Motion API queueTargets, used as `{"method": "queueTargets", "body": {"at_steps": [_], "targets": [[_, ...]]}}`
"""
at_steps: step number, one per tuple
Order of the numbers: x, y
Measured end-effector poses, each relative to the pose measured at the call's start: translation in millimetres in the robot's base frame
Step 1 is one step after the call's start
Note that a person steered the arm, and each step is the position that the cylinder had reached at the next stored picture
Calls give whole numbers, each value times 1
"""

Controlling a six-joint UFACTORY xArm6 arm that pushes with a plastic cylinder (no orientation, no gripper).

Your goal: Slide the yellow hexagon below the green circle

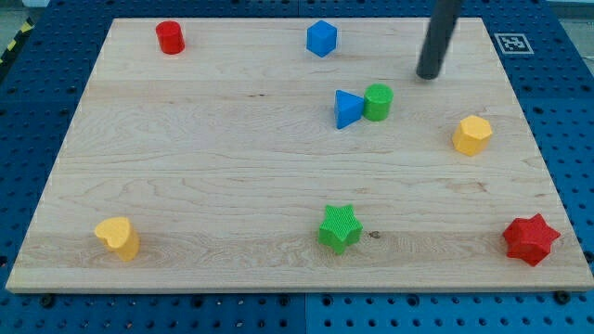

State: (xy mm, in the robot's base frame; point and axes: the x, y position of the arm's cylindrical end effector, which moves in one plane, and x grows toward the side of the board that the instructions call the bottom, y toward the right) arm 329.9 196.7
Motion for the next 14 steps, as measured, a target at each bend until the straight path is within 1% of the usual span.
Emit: {"method": "queueTargets", "body": {"at_steps": [1,2,3,4,6,8,9,10,11,12,13,14], "targets": [[12,26],[12,25],[15,1],[20,-10],[26,-10],[34,23],[61,36],[76,56],[97,98],[125,103],[129,82],[111,27]]}}
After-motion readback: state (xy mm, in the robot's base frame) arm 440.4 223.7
